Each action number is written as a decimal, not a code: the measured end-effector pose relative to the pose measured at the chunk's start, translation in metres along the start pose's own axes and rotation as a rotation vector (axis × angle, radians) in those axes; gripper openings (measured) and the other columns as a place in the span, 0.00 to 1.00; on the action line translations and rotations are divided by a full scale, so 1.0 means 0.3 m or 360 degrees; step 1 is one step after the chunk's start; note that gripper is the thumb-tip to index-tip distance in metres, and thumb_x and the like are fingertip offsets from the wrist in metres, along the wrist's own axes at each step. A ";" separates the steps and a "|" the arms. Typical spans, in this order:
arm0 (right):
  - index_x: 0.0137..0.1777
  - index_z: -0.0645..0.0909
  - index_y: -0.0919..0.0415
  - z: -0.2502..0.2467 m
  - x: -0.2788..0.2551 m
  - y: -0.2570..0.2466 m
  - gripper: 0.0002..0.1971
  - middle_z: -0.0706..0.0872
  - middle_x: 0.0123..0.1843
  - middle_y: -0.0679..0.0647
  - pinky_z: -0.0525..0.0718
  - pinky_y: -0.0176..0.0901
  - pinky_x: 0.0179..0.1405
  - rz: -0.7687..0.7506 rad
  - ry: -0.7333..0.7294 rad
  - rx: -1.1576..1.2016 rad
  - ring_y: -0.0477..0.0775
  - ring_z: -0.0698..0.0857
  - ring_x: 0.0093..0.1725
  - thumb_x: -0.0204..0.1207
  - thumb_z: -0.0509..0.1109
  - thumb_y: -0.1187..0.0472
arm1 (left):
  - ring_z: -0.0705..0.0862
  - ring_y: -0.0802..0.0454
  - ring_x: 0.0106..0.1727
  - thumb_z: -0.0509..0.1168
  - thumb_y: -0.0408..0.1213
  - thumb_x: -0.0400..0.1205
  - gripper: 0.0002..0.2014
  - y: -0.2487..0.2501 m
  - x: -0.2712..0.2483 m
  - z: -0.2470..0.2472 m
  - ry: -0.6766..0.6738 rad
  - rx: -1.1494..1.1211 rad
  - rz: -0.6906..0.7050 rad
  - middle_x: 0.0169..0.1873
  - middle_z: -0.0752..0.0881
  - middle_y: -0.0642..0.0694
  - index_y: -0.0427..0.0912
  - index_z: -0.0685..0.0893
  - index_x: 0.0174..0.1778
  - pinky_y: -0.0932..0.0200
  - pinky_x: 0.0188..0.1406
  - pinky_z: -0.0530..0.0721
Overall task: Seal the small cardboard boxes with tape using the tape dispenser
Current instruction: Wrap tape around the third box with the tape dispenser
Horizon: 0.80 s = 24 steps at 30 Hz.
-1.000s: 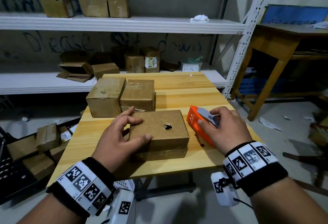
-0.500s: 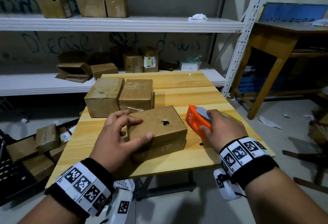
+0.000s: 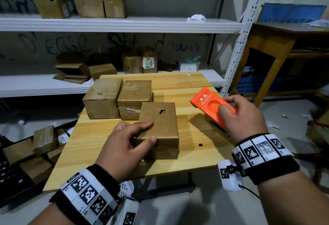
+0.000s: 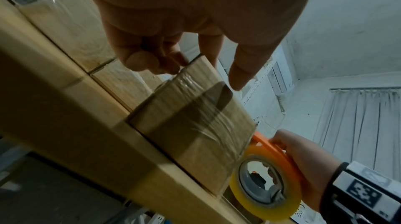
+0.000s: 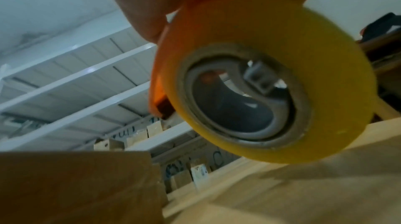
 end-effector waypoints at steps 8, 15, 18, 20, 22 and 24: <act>0.50 0.89 0.50 -0.032 -0.023 -0.044 0.22 0.89 0.47 0.44 0.76 0.36 0.34 -0.0156 -0.0026 0.0417 0.41 0.86 0.45 0.72 0.75 0.32 | 0.80 0.67 0.55 0.65 0.72 0.67 0.32 0.005 -0.013 -0.003 -0.0056 -0.0033 0.0066 0.55 0.82 0.61 0.68 0.86 0.68 0.68 0.50 0.79; 0.48 0.87 0.48 -0.060 -0.060 -0.075 0.22 0.89 0.46 0.40 0.79 0.20 0.32 -0.0374 -0.0020 0.0629 0.26 0.85 0.41 0.68 0.77 0.31 | 0.79 0.70 0.53 0.67 0.67 0.70 0.27 0.011 -0.021 -0.014 -0.0164 -0.0022 0.0124 0.54 0.82 0.61 0.71 0.85 0.67 0.71 0.48 0.80; 0.45 0.86 0.43 -0.068 -0.064 -0.080 0.21 0.90 0.46 0.39 0.79 0.20 0.35 -0.0471 0.0057 0.0659 0.29 0.86 0.43 0.68 0.78 0.28 | 0.80 0.66 0.51 0.66 0.71 0.74 0.30 0.013 -0.033 -0.023 -0.0040 0.0036 0.0211 0.50 0.81 0.62 0.69 0.83 0.72 0.72 0.45 0.80; 0.45 0.85 0.41 -0.074 -0.075 -0.086 0.19 0.89 0.46 0.37 0.79 0.19 0.36 -0.0506 0.0049 0.0635 0.27 0.86 0.46 0.67 0.78 0.29 | 0.82 0.61 0.51 0.66 0.71 0.78 0.29 0.023 -0.034 -0.033 0.0100 0.0029 0.0313 0.49 0.81 0.63 0.69 0.80 0.75 0.70 0.42 0.80; 0.45 0.85 0.39 -0.080 -0.087 -0.093 0.16 0.88 0.45 0.36 0.79 0.19 0.37 -0.0565 0.0051 0.0624 0.27 0.85 0.47 0.67 0.77 0.31 | 0.84 0.57 0.52 0.65 0.68 0.79 0.27 0.040 -0.030 -0.043 0.0212 -0.0116 0.0355 0.48 0.84 0.61 0.67 0.81 0.74 0.68 0.42 0.81; 0.46 0.86 0.40 -0.081 -0.101 -0.100 0.16 0.89 0.45 0.35 0.80 0.21 0.37 -0.0624 0.0055 0.0653 0.30 0.86 0.46 0.69 0.79 0.30 | 0.87 0.55 0.55 0.65 0.66 0.78 0.25 0.061 -0.020 -0.045 0.0216 -0.0369 0.0297 0.52 0.89 0.58 0.63 0.85 0.70 0.56 0.49 0.87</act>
Point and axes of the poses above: each hand's wrist, its own x-axis towards the middle knuckle, its own z-axis out of the palm, y = z × x, the point moved 1 cm from there along x, towards the middle knuckle
